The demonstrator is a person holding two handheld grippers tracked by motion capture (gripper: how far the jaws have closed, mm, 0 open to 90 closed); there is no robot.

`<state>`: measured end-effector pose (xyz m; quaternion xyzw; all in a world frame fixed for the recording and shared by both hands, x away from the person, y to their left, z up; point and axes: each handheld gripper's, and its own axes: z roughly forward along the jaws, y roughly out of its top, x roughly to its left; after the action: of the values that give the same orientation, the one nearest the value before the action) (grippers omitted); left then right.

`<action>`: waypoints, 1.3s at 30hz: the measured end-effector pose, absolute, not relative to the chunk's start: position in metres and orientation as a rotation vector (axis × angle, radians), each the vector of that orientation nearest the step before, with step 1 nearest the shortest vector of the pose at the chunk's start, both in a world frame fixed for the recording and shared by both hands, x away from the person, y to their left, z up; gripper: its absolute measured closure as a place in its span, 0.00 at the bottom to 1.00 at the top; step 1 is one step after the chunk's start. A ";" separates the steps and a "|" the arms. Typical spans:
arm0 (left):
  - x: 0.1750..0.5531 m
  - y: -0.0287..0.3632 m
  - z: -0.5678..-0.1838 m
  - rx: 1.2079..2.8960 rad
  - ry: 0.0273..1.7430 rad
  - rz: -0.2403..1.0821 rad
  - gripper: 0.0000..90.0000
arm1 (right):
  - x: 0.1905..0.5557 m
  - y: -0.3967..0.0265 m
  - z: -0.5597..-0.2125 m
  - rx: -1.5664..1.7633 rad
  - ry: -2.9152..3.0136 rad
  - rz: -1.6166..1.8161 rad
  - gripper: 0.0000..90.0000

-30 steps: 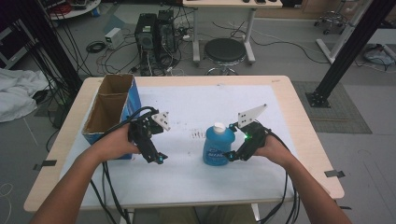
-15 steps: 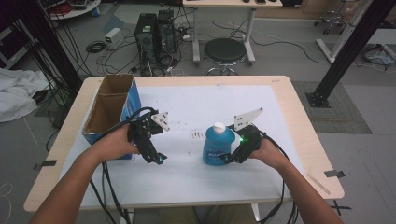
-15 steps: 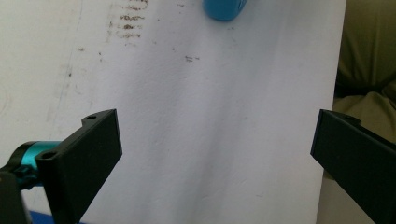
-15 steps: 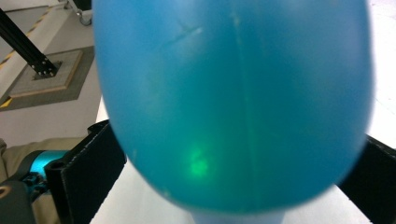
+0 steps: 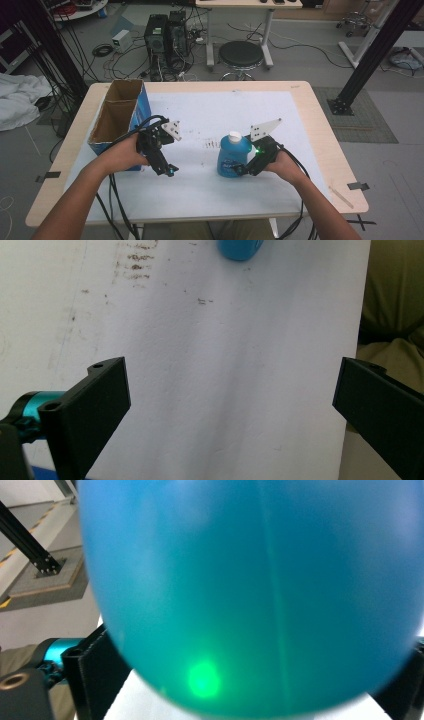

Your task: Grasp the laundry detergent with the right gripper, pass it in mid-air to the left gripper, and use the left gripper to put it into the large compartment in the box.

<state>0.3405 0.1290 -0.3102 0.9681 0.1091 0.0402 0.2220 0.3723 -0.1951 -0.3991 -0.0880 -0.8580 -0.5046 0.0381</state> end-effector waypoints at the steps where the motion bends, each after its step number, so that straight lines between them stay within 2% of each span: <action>1: 0.341 0.129 -0.310 2.675 0.301 0.112 0.02 | 0.373 -0.196 -0.400 -0.268 -2.626 -1.557 0.10; 2: 0.341 0.129 -0.310 2.674 0.304 0.113 0.02 | 0.373 -0.197 -0.400 -0.259 -2.615 -1.568 0.17; 10: 0.340 0.128 -0.311 2.671 0.305 0.115 0.02 | 0.372 -0.198 -0.400 -0.250 -2.610 -1.578 0.17; 13: 0.340 0.129 -0.310 2.673 0.302 0.115 0.02 | 0.372 -0.198 -0.401 -0.239 -2.605 -1.582 0.22; 20: 0.340 0.129 -0.311 2.671 0.305 0.113 0.02 | 0.372 -0.196 -0.402 -0.240 -2.598 -1.590 0.22; 21: 0.340 0.129 -0.311 2.672 0.304 0.114 0.02 | 0.372 -0.196 -0.403 -0.241 -2.601 -1.589 0.23; 22: 0.340 0.129 -0.311 2.672 0.303 0.113 0.02 | 0.373 -0.196 -0.403 -0.236 -2.598 -1.591 0.29; 29: 0.340 0.129 -0.312 2.669 0.306 0.114 0.02 | 0.373 -0.196 -0.404 -0.234 -2.594 -1.598 0.30; 32: 0.340 0.130 -0.312 2.672 0.305 0.113 0.02 | 0.374 -0.196 -0.405 -0.224 -2.590 -1.596 0.34; 39: 0.340 0.131 -0.313 2.670 0.309 0.108 0.02 | 0.374 -0.194 -0.407 -0.231 -2.604 -1.602 0.38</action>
<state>0.3400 0.1308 -0.3129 0.9673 0.1118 0.0393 0.2241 0.3741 -0.1943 -0.4069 -0.0753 -0.8488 -0.5220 0.0377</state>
